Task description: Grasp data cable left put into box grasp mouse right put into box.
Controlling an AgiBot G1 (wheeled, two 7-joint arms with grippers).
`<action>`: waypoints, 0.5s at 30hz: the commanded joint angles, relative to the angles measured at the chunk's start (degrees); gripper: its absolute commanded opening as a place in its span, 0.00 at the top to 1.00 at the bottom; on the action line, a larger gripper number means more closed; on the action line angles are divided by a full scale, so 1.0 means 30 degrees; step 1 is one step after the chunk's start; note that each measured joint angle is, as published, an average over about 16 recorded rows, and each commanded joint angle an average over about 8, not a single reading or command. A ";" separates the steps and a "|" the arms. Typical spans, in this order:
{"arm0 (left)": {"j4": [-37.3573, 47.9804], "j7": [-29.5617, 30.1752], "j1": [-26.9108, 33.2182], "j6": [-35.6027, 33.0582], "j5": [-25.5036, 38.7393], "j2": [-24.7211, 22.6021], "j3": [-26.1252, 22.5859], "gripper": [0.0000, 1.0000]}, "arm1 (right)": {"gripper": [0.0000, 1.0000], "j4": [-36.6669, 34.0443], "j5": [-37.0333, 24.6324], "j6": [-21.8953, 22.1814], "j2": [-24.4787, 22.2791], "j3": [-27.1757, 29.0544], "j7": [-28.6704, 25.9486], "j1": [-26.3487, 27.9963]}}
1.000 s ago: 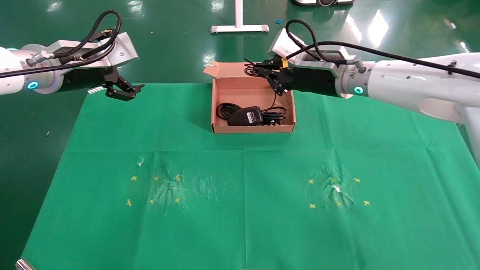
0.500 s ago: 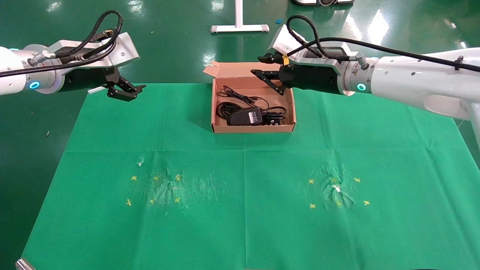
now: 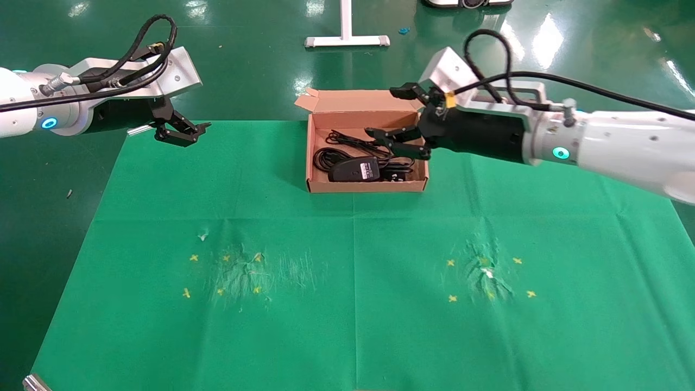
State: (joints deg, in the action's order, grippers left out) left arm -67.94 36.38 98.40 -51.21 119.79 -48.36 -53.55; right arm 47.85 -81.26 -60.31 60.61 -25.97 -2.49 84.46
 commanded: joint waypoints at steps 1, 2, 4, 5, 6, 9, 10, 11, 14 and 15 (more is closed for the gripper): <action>0.0000 0.0000 0.0000 0.0000 0.0000 0.0000 0.0000 0.00 | 0.00 0.0375 0.0574 -0.0369 -0.0373 0.0145 -0.0120 -0.0333; 0.0000 0.0000 0.0000 0.0000 0.0000 0.0000 0.0000 0.00 | 0.00 0.0555 0.0850 -0.0548 -0.0552 0.0215 -0.0178 -0.0494; 0.0000 0.0000 0.0000 0.0000 0.0000 0.0000 0.0000 0.00 | 0.00 0.0923 0.1413 -0.0911 -0.0918 0.0357 -0.0296 -0.0821; 0.0000 0.0000 0.0000 0.0000 0.0000 0.0000 0.0000 0.00 | 0.00 0.1103 0.1689 -0.1088 -0.1097 0.0427 -0.0354 -0.0982; 0.0000 0.0000 0.0000 0.0000 0.0000 0.0000 0.0000 0.00 | 0.00 0.1290 0.1975 -0.1273 -0.1283 0.0499 -0.0414 -0.1148; 0.0000 0.0000 0.0000 0.0000 0.0000 0.0000 0.0000 0.00 | 0.00 0.1851 0.2835 -0.1826 -0.1841 0.0716 -0.0595 -0.1648; 0.0000 0.0000 0.0000 0.0000 0.0000 0.0000 0.0000 0.00 | 0.00 0.2038 0.3121 -0.2010 -0.2027 0.0788 -0.0655 -0.1814; 0.0000 0.0000 0.0000 0.0000 0.0000 0.0000 0.0000 0.00 | 0.00 0.2226 0.3408 -0.2195 -0.2214 0.0861 -0.0715 -0.1981; 0.0000 0.0000 0.0000 0.0000 0.0000 0.0000 0.0000 0.00 | 0.00 0.2786 0.4266 -0.2748 -0.2771 0.1077 -0.0895 -0.2479; 0.0000 0.0000 0.0000 0.0000 0.0000 0.0000 0.0000 0.00 | 0.00 0.2973 0.4552 -0.2932 -0.2957 0.1150 -0.0955 -0.2646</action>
State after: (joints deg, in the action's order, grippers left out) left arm -67.94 36.38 98.40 -51.21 119.79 -48.36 -53.55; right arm 56.74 -67.65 -69.08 51.77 -22.53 -5.34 76.55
